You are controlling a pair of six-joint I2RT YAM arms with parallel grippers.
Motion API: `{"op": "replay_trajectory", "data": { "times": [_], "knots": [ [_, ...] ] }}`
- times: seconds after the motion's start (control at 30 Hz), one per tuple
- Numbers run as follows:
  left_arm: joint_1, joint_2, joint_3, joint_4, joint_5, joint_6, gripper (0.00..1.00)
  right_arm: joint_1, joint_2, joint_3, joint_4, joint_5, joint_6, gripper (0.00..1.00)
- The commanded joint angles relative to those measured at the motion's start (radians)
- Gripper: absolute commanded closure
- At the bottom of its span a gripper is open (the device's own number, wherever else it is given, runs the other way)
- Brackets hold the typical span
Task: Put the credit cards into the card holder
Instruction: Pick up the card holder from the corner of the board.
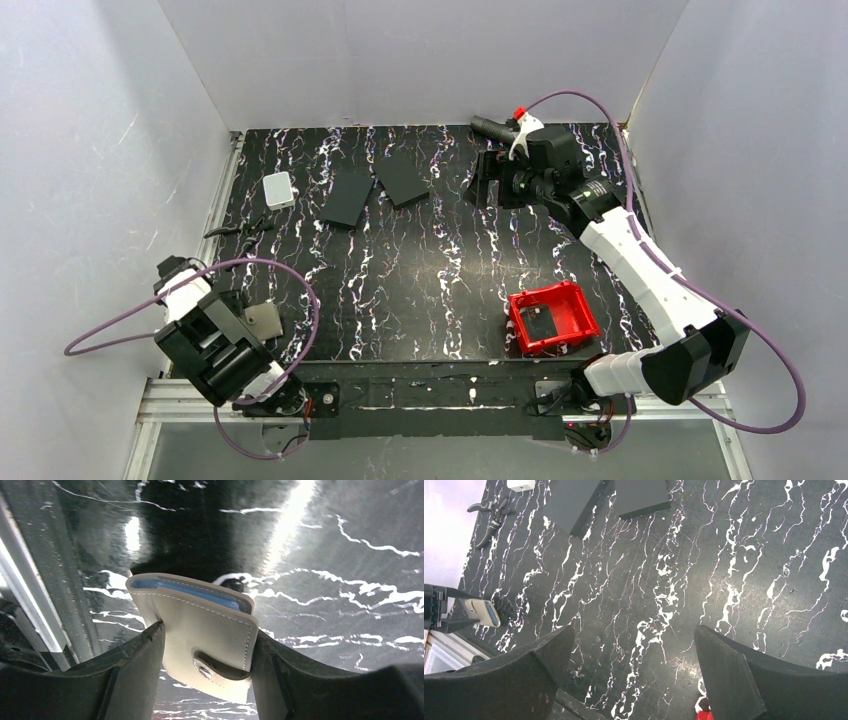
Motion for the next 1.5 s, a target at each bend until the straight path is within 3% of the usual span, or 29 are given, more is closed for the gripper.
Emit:
{"op": "replay_trajectory", "data": {
  "times": [0.0,0.23,0.57,0.7,0.9,1.1,1.2,1.37,1.47],
  "knots": [
    [-0.019,-0.039,0.028,0.061,0.107,0.068,1.0,0.014,-0.002,-0.013,0.03,0.02,-0.002,0.0],
    [-0.115,-0.098,0.053,0.06,0.209,0.132,1.0,0.038,-0.002,-0.043,0.031,0.053,-0.013,0.0],
    [-0.481,-0.134,0.065,0.065,0.16,0.054,1.0,0.17,0.056,-0.12,0.098,0.104,-0.037,0.0],
    [-0.611,-0.147,0.087,0.039,0.164,0.004,1.0,0.287,0.084,-0.181,0.202,0.102,-0.08,0.0],
    [-0.907,-0.15,0.168,-0.032,0.133,-0.112,1.0,0.495,0.185,-0.225,0.317,0.136,-0.17,0.0],
    [-1.103,-0.099,0.218,-0.046,0.11,-0.202,1.0,0.554,0.181,-0.305,0.456,0.089,-0.185,0.0],
    [-1.161,-0.055,0.237,-0.046,0.115,-0.242,1.0,0.568,0.154,-0.375,0.54,0.093,-0.159,0.0],
    [-1.228,0.003,0.289,-0.046,0.116,-0.27,1.0,0.577,0.154,-0.443,0.63,0.088,-0.114,0.15],
    [-1.258,0.025,0.315,-0.046,0.1,-0.274,1.0,0.583,0.153,-0.445,0.634,0.074,-0.103,0.16]
  ]
}}
